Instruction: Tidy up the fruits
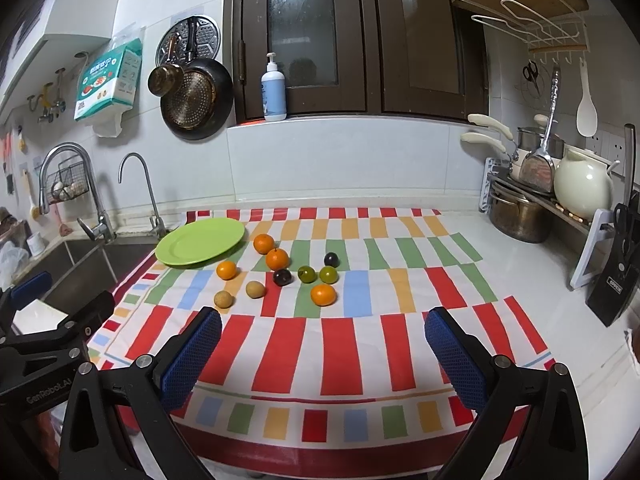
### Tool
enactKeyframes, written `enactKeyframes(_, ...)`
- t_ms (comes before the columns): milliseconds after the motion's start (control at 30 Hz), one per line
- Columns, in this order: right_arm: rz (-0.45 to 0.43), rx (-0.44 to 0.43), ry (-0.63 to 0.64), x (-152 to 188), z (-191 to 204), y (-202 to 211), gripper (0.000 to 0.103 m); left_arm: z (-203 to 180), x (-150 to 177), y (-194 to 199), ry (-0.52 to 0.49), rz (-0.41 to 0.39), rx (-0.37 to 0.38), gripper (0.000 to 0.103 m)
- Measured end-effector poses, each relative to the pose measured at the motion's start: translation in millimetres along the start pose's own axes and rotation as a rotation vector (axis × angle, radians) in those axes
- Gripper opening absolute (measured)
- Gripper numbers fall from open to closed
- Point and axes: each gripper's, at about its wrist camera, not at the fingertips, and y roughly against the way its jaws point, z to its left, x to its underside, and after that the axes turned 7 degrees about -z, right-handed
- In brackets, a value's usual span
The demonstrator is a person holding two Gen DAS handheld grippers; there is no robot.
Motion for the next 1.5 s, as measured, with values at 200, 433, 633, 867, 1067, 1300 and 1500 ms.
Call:
enactKeyframes(200, -0.001, -0.002, 0.001, -1.3, -0.5, 0.4, 0.102, -0.4, 0.0, 1.5, 0.0, -0.002, 0.005, 0.103)
enactKeyframes(433, 0.0, 0.0, 0.002, -1.5, -0.7, 1.0, 0.103, -1.2, -1.0, 1.0, -0.003, 0.002, 0.008, 0.103)
enactKeyframes(633, -0.002, 0.0, 0.001, -0.7, -0.3, 1.2, 0.102, -1.6, -1.3, 0.6, -0.003, 0.005, 0.015, 0.103)
enactKeyframes(867, -0.002, 0.0, 0.002, -0.8, 0.2, 1.3, 0.102, -1.3, -1.3, 0.4, -0.007, 0.004, 0.015, 0.103)
enactKeyframes(1067, -0.001, 0.0, 0.006, -1.0, 0.9, 1.2, 0.102, -0.4, -0.2, 0.5, -0.003, 0.005, 0.01, 0.103)
enactKeyframes(1300, -0.005, -0.002, 0.006, -2.3, 1.5, 2.3, 0.102, 1.2, 1.3, 0.7, -0.006, 0.007, 0.011, 0.103)
enactKeyframes(1500, 0.0, -0.005, 0.008, -2.9, 3.3, 2.6, 0.102, 1.3, 2.0, -2.0, -0.006, 0.019, 0.029, 0.103)
